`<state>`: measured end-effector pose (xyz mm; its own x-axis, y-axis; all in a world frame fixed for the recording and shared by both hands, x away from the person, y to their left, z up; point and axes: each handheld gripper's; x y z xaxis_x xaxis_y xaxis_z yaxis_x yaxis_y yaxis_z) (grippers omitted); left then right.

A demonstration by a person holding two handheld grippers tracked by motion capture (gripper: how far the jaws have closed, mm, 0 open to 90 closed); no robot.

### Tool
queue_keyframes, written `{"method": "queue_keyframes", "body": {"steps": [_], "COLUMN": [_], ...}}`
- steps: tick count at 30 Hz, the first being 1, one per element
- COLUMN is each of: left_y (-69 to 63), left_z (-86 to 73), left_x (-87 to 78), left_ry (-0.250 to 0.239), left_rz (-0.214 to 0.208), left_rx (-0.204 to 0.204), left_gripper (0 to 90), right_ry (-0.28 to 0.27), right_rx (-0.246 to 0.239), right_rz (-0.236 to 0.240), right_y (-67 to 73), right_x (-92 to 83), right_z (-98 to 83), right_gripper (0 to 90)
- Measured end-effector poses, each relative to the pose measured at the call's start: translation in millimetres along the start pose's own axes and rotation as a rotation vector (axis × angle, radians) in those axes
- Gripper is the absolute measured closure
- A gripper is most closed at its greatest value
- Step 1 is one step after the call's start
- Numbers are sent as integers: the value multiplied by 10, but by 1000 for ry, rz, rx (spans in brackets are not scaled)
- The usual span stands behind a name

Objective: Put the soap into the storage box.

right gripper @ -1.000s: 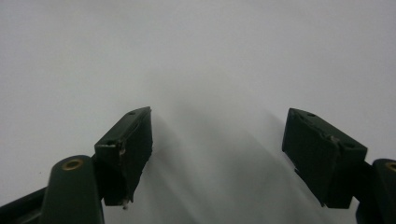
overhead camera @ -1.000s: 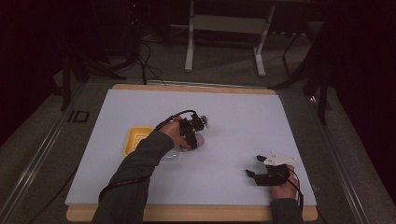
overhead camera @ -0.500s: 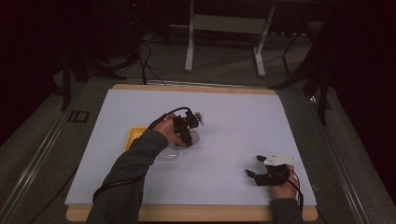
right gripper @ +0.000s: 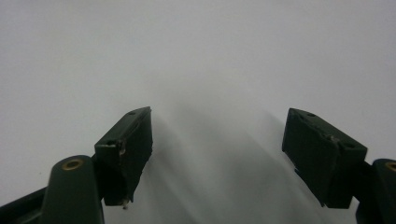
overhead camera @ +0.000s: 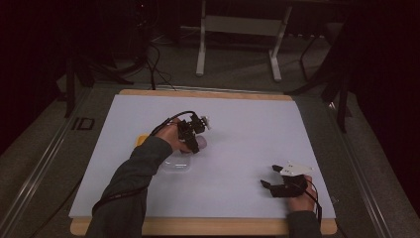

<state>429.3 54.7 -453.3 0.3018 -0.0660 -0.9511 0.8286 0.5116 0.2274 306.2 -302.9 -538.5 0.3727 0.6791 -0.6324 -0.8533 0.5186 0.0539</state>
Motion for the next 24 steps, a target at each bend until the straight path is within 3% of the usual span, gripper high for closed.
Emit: {"method": "queue_keyframes", "body": {"steps": [24], "left_y": [104], "left_z": [-142], "left_x": [-129], "left_ry": [-12], "left_rz": [19], "left_rx": [-33], "left_gripper": [499], "right_ry": [-5], "right_rx": [-1], "right_rz": [-2], "right_y": [0], "right_x": [-4], "right_z": [-1], "right_gripper": [241]}}
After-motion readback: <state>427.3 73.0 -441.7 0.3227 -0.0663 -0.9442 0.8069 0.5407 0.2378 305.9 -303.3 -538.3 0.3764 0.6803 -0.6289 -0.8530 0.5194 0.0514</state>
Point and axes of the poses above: each handheld gripper's, and its own axes: x roughly forward along the jaws, z roughly out of its top, y roughly to its left, and after that the axes turned 12 degrees about z, right-handed
